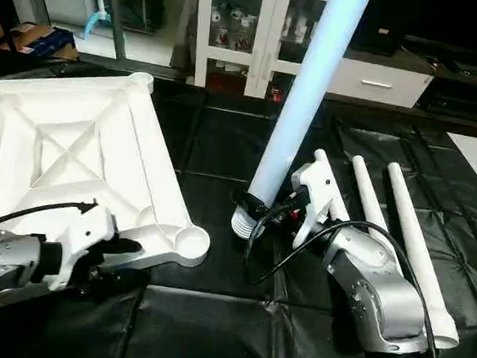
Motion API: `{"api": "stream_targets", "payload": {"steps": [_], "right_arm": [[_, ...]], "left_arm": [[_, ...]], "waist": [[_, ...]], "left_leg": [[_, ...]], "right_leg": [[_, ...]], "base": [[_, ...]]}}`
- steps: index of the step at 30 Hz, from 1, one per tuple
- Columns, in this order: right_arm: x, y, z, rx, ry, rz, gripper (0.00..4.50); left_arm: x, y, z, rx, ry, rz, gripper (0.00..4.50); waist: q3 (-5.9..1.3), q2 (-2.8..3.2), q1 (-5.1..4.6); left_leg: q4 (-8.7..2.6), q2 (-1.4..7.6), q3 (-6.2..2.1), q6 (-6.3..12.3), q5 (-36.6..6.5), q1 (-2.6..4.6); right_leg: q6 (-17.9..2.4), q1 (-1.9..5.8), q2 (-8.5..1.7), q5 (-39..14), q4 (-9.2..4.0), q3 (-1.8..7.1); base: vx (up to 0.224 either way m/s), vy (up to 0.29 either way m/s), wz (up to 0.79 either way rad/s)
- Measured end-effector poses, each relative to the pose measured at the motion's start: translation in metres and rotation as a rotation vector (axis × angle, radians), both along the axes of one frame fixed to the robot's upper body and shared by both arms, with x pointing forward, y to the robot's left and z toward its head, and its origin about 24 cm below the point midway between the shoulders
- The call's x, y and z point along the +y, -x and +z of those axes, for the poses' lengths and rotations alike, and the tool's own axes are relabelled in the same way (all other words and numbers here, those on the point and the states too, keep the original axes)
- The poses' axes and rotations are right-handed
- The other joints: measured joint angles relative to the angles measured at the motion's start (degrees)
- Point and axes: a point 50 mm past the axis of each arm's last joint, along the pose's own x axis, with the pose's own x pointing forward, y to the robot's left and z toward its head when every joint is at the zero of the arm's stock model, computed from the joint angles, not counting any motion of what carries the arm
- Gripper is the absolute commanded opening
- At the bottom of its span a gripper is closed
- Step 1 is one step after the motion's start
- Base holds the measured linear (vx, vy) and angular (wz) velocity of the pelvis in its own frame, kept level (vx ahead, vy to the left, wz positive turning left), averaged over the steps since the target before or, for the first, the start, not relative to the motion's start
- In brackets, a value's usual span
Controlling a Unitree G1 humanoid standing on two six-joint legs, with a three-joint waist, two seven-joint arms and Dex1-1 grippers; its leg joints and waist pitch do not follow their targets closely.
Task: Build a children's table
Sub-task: Insert table leg to table base
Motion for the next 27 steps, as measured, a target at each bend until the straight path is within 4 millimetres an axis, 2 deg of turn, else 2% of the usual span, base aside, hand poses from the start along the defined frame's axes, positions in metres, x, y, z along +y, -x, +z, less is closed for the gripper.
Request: {"api": "stream_targets", "payload": {"steps": [1,4,6,11,12,15,17,19,22,25,27], "right_arm": [[0.001,0.0,0.0,0.0,-0.004,0.0,1.87],[0.001,0.0,0.0,0.001,-0.005,0.001,1.87],[0.001,0.0,0.0,0.001,-0.006,0.003,1.87],[0.003,0.001,0.001,0.006,-0.007,0.011,1.87],[0.003,0.001,0.0,0.007,-0.006,0.014,1.87],[0.006,0.0,0.001,0.006,-0.008,0.026,1.87],[0.009,-0.001,0.004,-0.003,-0.013,0.039,1.87],[0.012,-0.002,0.007,-0.012,-0.014,0.05,1.87],[0.015,-0.002,0.007,-0.011,-0.016,0.064,1.87],[0.017,-0.003,0.008,-0.015,-0.017,0.069,1.87],[0.017,-0.005,0.01,-0.022,-0.017,0.072,1.87]], "left_arm": [[0.0,0.0,0.0,-0.002,-0.005,0.001,2.38],[0.001,0.0,0.0,-0.005,-0.012,0.002,2.32],[0.002,-0.001,0.0,-0.009,-0.025,0.004,2.02],[0.0,-0.003,0.0,-0.027,-0.071,-0.02,1.75],[0.0,-0.003,0.0,-0.029,-0.073,-0.021,1.58],[-0.002,-0.005,0.0,-0.031,-0.081,-0.025,1.5],[-0.003,-0.006,0.0,-0.031,-0.09,-0.03,1.15],[-0.006,-0.006,0.0,-0.028,-0.1,-0.043,1.07],[-0.007,-0.007,0.0,-0.027,-0.113,-0.053,0.73],[-0.01,-0.007,-0.001,-0.022,-0.128,-0.064,0.66],[-0.01,-0.007,-0.001,-0.021,-0.14,-0.068,0.36]], "waist": [[0.0,0.0,0.0],[0.0,0.0,0.09],[0.0,0.0,0.08],[0.0,-0.01,0.15],[0.0,-0.01,0.18],[0.0,-0.01,0.39],[0.01,0.0,0.47],[0.0,-0.02,0.6],[-0.01,-0.04,0.66],[-0.01,-0.04,0.61],[-0.03,-0.04,0.53]], "left_leg": [[-0.01,0.0,0.01,0.0,0.0,0.0],[-0.04,0.0,0.03,0.0,0.0,0.0],[-0.04,0.0,0.03,-0.01,0.01,0.0],[-0.08,0.0,0.04,-0.05,0.03,0.05],[-0.08,0.0,0.04,-0.05,0.03,0.05],[-0.08,0.0,0.04,-0.08,0.05,0.05],[-0.08,0.0,0.04,-0.11,0.07,0.06],[-0.08,0.0,0.04,-0.13,0.08,0.09],[-0.08,0.0,0.05,-0.13,0.08,0.12],[-0.09,0.0,0.09,-0.14,0.08,0.11],[-0.1,0.0,0.09,-0.14,0.08,0.13]], "right_leg": [[0.0,0.0,0.0,0.0,0.0,0.01],[0.0,-0.02,0.0,0.0,0.0,0.02],[0.0,-0.02,0.0,0.0,0.0,0.02],[0.0,-0.02,-0.01,0.0,0.0,0.02],[0.0,-0.01,-0.01,0.0,0.0,0.02],[-0.01,-0.01,-0.01,0.01,0.0,0.03],[-0.02,-0.02,-0.02,0.01,0.02,0.03],[-0.02,-0.02,-0.02,0.01,0.02,0.02],[-0.02,-0.03,-0.03,0.01,0.01,0.04],[-0.02,-0.01,-0.04,0.01,0.01,0.06],[-0.02,-0.01,-0.04,0.01,0.01,0.05]], "base": [[0.0,0.0,0.0],[0.0,0.0,0.0],[0.0,0.0,0.0],[0.0,0.0,0.0],[0.0,0.0,0.0],[0.0,0.0,0.0],[0.0,0.0,0.0],[0.0,0.0,0.0],[0.0,0.0,0.0],[0.0,0.0,0.0],[0.0,0.0,0.0]]}}
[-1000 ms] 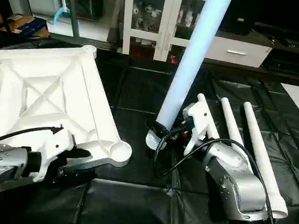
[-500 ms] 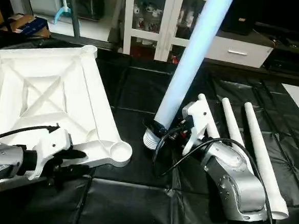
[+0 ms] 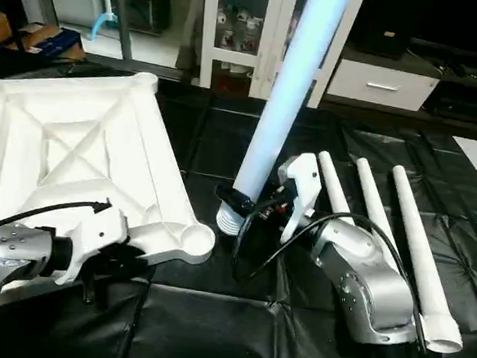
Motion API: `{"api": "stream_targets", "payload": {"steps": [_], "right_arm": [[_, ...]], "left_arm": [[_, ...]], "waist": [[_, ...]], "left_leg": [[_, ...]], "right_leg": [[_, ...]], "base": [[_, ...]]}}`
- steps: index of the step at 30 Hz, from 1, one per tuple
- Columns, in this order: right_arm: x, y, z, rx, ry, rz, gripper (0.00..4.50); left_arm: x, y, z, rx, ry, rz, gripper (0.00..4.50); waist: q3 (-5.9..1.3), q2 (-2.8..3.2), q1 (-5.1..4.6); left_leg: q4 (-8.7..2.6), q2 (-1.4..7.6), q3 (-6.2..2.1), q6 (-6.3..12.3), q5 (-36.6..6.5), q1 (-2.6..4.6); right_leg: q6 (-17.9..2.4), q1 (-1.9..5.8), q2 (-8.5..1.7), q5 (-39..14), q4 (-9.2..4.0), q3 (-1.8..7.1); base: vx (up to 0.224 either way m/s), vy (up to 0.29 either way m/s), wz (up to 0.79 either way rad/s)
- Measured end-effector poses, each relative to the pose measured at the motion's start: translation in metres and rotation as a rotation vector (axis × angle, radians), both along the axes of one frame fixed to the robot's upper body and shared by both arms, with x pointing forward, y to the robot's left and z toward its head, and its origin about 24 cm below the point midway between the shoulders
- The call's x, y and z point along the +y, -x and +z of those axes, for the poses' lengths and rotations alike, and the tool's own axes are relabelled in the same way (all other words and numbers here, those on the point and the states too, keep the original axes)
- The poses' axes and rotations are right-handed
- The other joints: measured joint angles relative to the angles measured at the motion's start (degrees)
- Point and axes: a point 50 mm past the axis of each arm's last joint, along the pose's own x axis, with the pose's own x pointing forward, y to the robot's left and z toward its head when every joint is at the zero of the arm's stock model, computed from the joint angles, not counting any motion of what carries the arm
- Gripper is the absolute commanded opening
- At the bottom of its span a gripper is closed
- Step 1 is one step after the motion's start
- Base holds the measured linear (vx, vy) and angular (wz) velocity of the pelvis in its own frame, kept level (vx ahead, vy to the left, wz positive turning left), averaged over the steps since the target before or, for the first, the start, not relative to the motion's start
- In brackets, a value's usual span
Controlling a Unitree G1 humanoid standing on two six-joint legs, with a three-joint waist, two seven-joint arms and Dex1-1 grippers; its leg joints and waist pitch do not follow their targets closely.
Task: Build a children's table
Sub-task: Insert table leg to table base
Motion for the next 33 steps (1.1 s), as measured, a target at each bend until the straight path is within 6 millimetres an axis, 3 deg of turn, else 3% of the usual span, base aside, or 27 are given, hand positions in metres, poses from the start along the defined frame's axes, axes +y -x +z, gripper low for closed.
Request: {"api": "stream_targets", "payload": {"steps": [3,9,15,22,33], "right_arm": [[0.002,-0.002,0.002,0.001,-0.005,0.004,1.87],[0.006,-0.011,-0.014,0.137,-0.071,0.033,1.87],[0.002,-0.022,-0.016,0.261,-0.185,0.075,1.87],[0.006,-0.022,-0.02,0.314,-0.199,0.138,1.87],[0.014,-0.021,-0.026,0.309,-0.149,0.155,1.87]], "left_arm": [[-0.001,0.001,0.0,0.006,-0.008,-0.015,0.1],[-0.006,-0.001,-0.001,0.005,0.009,-0.031,0.1],[-0.018,-0.01,-0.001,-0.006,0.023,-0.049,0.1],[-0.025,-0.01,-0.001,0.002,0.035,-0.075,0.1],[-0.028,-0.006,0.0,0.019,0.055,-0.122,0.1]], "waist": [[-0.01,-0.01,-0.02],[0.01,0.1,0.04],[0.08,-0.08,0.92],[0.09,-0.24,1.75],[0.17,-0.4,2.76]], "left_leg": [[-0.16,0.0,0.03,-0.08,0.05,0.09],[-0.23,0.0,0.06,-0.09,0.06,0.12],[-0.23,0.02,0.28,-0.08,0.07,0.09],[-0.24,0.66,1.47,-0.02,0.11,0.01],[-0.59,0.7,1.64,-0.04,0.19,-0.11]], "right_leg": [[0.0,0.0,0.0,0.0,-0.01,0.01],[0.0,0.0,-0.02,0.0,-0.01,0.01],[-0.03,0.02,-0.11,0.01,0.01,0.01],[-0.02,-0.08,-0.19,0.0,-0.08,0.05],[-0.02,-0.37,-0.19,-0.06,-0.15,0.06]], "base": [[0.0,0.0,0.0],[0.0,0.0,0.0],[0.0,0.0,0.0],[0.0,0.0,0.0],[0.0,0.0,0.0]]}}
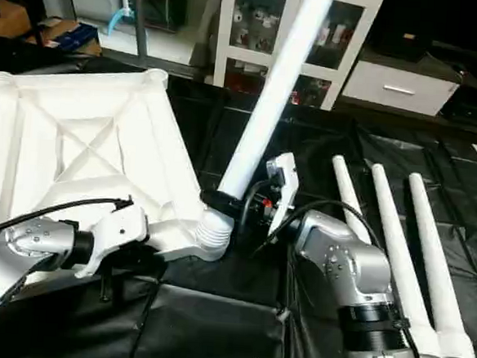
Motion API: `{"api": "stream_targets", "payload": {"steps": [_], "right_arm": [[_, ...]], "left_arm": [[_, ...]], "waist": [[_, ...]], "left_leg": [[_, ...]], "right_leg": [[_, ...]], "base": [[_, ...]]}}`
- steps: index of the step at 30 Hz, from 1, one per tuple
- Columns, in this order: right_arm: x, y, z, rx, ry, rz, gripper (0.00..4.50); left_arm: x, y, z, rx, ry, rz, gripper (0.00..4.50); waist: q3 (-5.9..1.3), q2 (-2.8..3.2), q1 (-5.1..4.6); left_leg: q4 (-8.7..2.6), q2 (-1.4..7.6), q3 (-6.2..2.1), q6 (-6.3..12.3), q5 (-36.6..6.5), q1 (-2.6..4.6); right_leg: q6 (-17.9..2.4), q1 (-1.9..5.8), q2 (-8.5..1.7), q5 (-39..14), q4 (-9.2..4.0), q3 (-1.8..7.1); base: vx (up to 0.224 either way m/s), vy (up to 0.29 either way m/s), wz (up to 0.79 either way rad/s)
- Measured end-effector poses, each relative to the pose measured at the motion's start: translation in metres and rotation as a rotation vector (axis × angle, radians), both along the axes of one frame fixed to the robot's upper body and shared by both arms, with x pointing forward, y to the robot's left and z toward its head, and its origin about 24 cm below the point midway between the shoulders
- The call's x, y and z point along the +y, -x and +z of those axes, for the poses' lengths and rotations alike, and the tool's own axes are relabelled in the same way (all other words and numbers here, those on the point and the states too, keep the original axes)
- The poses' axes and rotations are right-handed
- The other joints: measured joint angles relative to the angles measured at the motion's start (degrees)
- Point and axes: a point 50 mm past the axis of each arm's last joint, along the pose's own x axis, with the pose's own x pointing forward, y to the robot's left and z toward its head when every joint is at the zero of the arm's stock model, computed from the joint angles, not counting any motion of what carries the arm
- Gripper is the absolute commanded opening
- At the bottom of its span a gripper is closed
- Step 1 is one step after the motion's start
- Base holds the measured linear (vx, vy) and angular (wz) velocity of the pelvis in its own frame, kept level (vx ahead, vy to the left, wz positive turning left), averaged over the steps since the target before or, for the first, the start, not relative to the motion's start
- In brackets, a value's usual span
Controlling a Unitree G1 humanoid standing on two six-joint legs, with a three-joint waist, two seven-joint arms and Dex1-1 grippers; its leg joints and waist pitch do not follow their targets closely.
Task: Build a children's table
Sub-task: Insert table leg to table base
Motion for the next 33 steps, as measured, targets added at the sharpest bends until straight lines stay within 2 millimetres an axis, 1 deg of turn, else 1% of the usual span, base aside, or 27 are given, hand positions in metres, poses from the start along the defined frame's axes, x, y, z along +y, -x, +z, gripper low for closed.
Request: {"api": "stream_targets", "payload": {"steps": [7,12,21,26,33], "right_arm": [[0.0,0.004,-0.008,0.004,0.042,0.006,1.87],[-0.004,0.007,-0.013,0.019,0.051,0.006,1.87],[-0.009,0.01,-0.014,0.0,0.071,0.014,1.87],[-0.011,0.012,-0.016,-0.015,0.085,0.006,1.87],[-0.009,0.014,-0.017,-0.075,0.138,0.027,1.87]], "left_arm": [[-0.006,0.006,0.0,0.031,0.021,-0.077,0.1],[-0.01,0.005,-0.001,0.013,0.024,-0.098,0.1],[-0.008,0.003,-0.002,-0.013,0.011,-0.107,0.1],[-0.008,0.002,-0.003,-0.019,0.012,-0.11,0.1],[-0.007,0.001,-0.004,-0.029,0.005,-0.113,0.1]], "waist": [[0.04,-0.06,-0.09],[0.07,-0.11,-0.21],[0.07,-0.1,-0.2],[0.06,-0.09,-0.26],[-0.05,-0.18,-0.37]], "left_leg": [[-0.02,0.01,0.02,-0.02,0.01,0.01],[-0.04,0.03,0.02,-0.05,0.03,0.01],[-0.16,0.12,0.02,-0.22,0.13,0.1],[-0.17,0.14,0.02,-0.23,0.13,0.28],[-0.18,0.16,0.02,-0.24,0.13,0.36]], "right_leg": [[-0.01,-0.01,0.0,-0.01,-0.01,0.01],[0.0,-0.01,0.01,-0.01,0.0,0.01],[0.0,0.0,0.04,0.0,0.07,-0.04],[0.02,-0.03,0.05,-0.02,0.07,-0.04],[0.05,-0.01,0.07,-0.04,0.07,-0.05]], "base": [[0.0,0.0,0.0],[0.0,0.0,0.0],[0.0,0.0,0.0],[0.0,0.0,0.0],[0.0,0.0,0.0]]}}
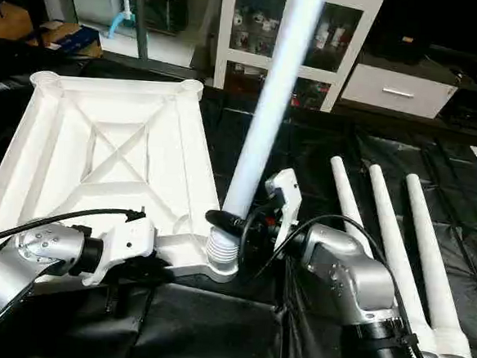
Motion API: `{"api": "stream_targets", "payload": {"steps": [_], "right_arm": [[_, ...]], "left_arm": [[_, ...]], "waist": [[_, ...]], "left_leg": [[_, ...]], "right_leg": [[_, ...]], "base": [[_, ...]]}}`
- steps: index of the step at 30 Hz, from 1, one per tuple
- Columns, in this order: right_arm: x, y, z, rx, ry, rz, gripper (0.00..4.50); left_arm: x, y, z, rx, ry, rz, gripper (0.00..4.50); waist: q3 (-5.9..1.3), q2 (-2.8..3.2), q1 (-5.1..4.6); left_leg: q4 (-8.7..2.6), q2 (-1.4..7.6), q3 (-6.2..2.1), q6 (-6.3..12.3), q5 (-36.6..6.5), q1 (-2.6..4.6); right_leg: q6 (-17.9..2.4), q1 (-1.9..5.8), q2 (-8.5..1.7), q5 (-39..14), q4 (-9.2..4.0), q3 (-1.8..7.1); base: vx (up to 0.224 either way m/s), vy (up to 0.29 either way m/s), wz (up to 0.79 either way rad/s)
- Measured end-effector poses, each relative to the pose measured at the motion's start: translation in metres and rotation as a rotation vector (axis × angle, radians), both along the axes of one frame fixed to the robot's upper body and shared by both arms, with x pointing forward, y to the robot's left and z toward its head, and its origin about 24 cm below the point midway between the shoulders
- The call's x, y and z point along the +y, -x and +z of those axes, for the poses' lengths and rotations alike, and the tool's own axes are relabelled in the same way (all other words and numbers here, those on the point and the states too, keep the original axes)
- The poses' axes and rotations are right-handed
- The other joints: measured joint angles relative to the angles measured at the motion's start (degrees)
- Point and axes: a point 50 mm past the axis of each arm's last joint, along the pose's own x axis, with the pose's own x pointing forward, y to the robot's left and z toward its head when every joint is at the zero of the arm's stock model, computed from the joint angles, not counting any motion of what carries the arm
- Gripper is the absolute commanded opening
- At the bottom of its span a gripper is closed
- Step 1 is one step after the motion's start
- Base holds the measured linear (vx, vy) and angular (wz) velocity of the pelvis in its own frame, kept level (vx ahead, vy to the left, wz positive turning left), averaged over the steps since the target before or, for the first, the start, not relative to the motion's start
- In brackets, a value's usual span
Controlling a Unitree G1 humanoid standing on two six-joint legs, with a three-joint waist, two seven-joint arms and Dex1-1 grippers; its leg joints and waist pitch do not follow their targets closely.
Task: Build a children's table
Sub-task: Insert table leg to table base
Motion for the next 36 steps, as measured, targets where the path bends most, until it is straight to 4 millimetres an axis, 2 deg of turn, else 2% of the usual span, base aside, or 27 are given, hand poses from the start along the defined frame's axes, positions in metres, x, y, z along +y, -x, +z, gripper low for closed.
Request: {"api": "stream_targets", "payload": {"steps": [5,21,36], "right_arm": [[-0.002,0.004,-0.008,0.019,0.044,0.008,1.87],[0.0,0.005,-0.008,-0.041,0.065,-0.002,1.87],[-0.003,0.011,-0.017,-0.053,-0.016,-0.139,1.87]], "left_arm": [[0.0,-0.001,0.0,-0.005,-0.003,-0.003,0.1],[-0.001,-0.003,-0.001,-0.024,-0.008,-0.011,0.1],[0.0,-0.005,-0.001,-0.035,-0.012,0.003,0.1]], "waist": [[-0.07,-0.06,-0.03],[-0.12,-0.03,-0.08],[-0.09,-0.12,-0.59]], "left_leg": [[0.0,0.0,0.0,0.0,0.0,-0.03],[-0.02,0.0,0.0,0.0,0.0,-0.05],[-0.14,0.01,-0.02,0.0,-0.01,-0.12]], "right_leg": [[0.01,-0.01,0.01,-0.01,-0.01,0.02],[0.32,0.0,0.01,-0.19,-0.02,0.01],[0.37,-0.02,0.01,-0.22,-0.6,0.0]], "base": [[0.0,0.0,0.0],[0.0,0.0,0.0],[0.0,0.0,0.0]]}}
